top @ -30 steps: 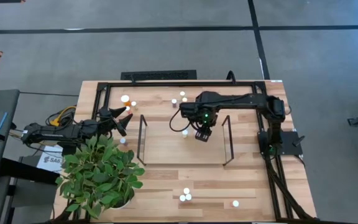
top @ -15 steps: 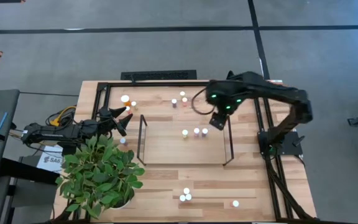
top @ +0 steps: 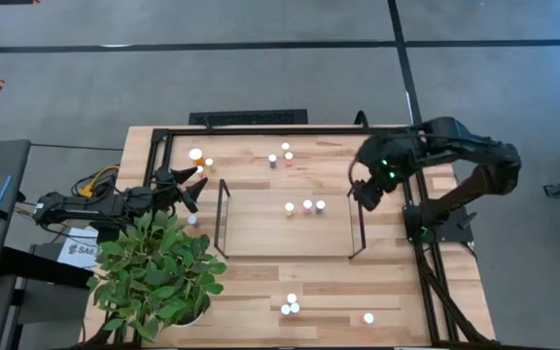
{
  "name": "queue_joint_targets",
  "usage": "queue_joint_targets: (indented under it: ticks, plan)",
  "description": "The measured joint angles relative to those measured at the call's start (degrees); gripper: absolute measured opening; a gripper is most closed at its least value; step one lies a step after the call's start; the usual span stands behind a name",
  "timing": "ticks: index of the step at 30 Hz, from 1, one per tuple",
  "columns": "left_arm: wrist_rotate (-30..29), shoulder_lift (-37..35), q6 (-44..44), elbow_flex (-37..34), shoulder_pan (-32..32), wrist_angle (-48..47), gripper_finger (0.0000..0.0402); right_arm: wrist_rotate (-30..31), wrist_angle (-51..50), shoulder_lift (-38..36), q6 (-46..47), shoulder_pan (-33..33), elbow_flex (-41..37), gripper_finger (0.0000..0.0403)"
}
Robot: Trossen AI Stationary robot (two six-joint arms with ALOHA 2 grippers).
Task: Pick and place medicine bottles onto shelf by color
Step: Put the red pill bottle on the shelf
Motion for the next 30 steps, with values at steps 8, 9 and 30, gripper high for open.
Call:
queue_joint_targets:
  ticks: [8,9,30]
  plan:
    - [0.0,0.0,0.0,0.0,0.01,0.0,0.0265,-0.21,0.05,0.71,12.09,12.63,-0.09,0.0234]
    - [0.0,0.0,0.0,0.01,0.0,0.01,0.0265,-0.19,0.06,0.88,13.33,14.5,-0.15,0.0234]
    - [0.0,0.0,0.0,-0.01,-0.01,-0.01,0.0265,3.19,0.0,9.51,24.59,47.73,-0.09,0.0234]
